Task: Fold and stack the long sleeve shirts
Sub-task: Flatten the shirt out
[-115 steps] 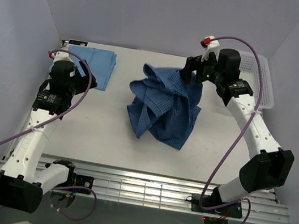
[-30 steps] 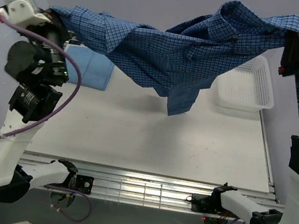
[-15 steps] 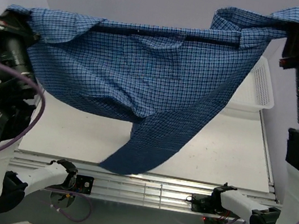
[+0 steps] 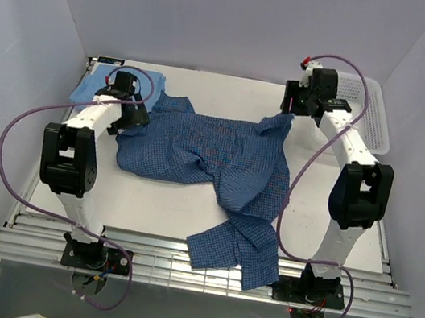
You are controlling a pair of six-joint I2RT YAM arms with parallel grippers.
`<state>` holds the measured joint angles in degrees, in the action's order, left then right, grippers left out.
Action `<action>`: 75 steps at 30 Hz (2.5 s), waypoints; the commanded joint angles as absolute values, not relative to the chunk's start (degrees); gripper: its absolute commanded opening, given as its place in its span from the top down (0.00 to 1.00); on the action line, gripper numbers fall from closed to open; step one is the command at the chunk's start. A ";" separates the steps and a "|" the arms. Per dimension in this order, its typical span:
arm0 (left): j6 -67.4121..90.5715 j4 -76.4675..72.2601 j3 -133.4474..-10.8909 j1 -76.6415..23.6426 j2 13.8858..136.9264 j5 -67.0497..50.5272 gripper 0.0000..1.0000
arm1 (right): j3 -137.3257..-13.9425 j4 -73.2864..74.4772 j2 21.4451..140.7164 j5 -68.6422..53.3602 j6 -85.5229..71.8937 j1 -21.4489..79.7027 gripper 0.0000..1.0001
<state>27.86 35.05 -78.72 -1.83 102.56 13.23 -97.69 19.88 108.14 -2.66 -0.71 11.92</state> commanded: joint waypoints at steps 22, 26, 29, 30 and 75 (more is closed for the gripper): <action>46.84 35.10 -46.16 4.75 77.61 -2.35 0.02 | -59.07 14.85 72.52 -5.45 -10.46 18.37 0.10; 48.77 26.82 -42.99 4.75 78.92 -7.82 0.02 | -55.64 18.53 72.16 -7.29 -9.49 18.46 0.10; 49.39 23.13 -41.93 4.75 81.21 -10.19 0.02 | -54.32 20.30 72.42 -8.35 -9.75 18.46 0.10; 49.39 22.33 -41.75 4.83 81.73 -10.63 0.02 | -53.27 20.65 72.51 -8.96 -9.84 18.46 0.10; 41.84 18.54 -42.45 4.75 80.16 -14.41 1.00 | -57.13 10.64 96.15 -18.19 -17.40 17.58 0.05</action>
